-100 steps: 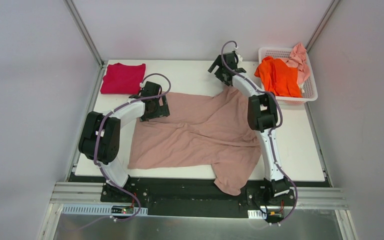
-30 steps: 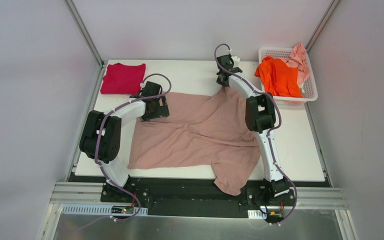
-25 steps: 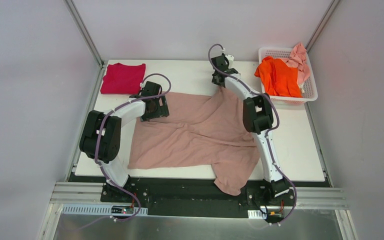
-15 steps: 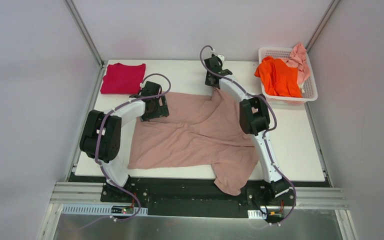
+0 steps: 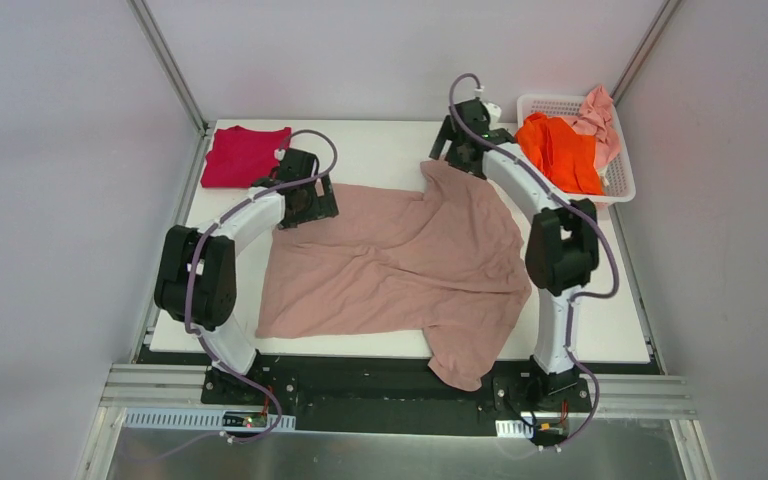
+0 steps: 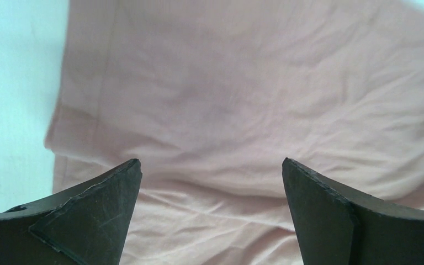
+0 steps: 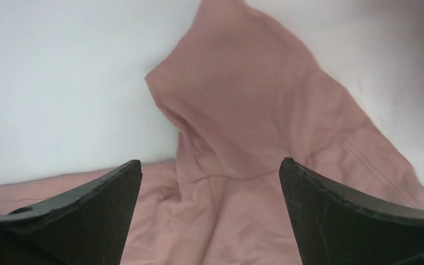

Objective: Fold and stack the t-shirts
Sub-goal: Flatten out the tshirt

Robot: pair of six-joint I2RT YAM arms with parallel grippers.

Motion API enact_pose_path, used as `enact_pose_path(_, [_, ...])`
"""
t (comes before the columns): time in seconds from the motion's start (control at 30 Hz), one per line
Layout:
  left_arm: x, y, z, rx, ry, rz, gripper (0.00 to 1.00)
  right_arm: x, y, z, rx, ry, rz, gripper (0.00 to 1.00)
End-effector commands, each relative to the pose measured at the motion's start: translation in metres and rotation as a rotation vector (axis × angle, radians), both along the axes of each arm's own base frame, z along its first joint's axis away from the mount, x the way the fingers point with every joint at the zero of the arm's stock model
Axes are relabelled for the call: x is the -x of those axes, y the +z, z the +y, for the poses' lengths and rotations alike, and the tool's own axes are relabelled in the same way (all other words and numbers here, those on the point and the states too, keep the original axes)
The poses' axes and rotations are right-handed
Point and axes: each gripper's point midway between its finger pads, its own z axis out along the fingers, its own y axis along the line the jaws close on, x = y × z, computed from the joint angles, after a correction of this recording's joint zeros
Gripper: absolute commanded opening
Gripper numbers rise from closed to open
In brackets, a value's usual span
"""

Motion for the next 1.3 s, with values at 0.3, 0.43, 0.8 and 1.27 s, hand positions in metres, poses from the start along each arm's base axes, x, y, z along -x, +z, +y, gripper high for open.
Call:
enact_pose_path(0.3, [-0.087, -0.013, 0.013, 0.165, 0.04, 0.041, 0.99, 0.008, -0.044, -0.056, -0.072, -0.12, 0.204, 0.99])
enact_pose_path(0.43, [-0.099, -0.039, 0.013, 0.218, 0.045, 0.122, 0.99, -0.013, -0.061, -0.067, -0.035, -0.121, 0.208, 0.99])
enact_pose_path(0.8, [-0.106, -0.076, 0.042, 0.292, 0.195, 0.257, 0.99, -0.023, -0.101, -0.082, -0.063, -0.142, 0.291, 0.99])
enact_pose_path(1.27, [-0.162, -0.07, 0.067, 0.285, 0.281, 0.207, 0.99, -0.079, -0.094, -0.107, -0.078, -0.201, 0.176, 1.0])
